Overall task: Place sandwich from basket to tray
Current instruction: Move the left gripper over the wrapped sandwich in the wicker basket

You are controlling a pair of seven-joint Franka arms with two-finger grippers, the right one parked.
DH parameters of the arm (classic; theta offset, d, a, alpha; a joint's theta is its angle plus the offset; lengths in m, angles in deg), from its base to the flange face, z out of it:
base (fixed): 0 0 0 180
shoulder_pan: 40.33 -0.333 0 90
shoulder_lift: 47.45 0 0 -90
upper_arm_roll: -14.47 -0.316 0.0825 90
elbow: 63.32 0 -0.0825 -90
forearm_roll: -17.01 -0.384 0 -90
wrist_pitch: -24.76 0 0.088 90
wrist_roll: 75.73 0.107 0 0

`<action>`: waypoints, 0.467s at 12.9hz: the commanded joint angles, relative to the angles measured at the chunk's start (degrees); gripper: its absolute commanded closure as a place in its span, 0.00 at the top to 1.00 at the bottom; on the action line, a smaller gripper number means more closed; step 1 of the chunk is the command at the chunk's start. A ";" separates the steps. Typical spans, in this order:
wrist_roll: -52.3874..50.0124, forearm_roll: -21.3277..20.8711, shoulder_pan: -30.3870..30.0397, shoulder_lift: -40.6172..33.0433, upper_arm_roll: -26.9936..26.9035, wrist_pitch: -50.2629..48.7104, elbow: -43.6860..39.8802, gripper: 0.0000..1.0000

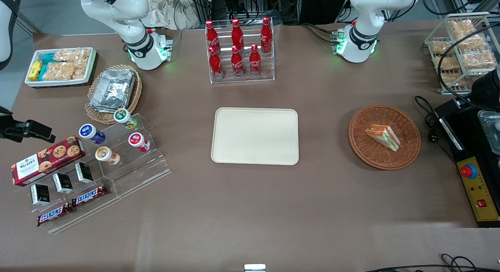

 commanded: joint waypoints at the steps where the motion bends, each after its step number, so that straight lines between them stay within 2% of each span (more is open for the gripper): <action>1: -11.35 -1.45 -1.11 0.19 0.34 -0.99 2.00 1.00; 3: -16.63 -2.34 -1.11 0.28 0.43 -1.00 4.99 1.00; 4: -17.53 -4.34 -0.85 0.54 0.43 0.66 7.87 1.00; 5: -18.93 -7.49 -0.41 -0.76 0.95 6.24 11.73 1.00; 6: -22.51 -7.70 -0.23 -2.69 1.65 11.60 16.29 1.00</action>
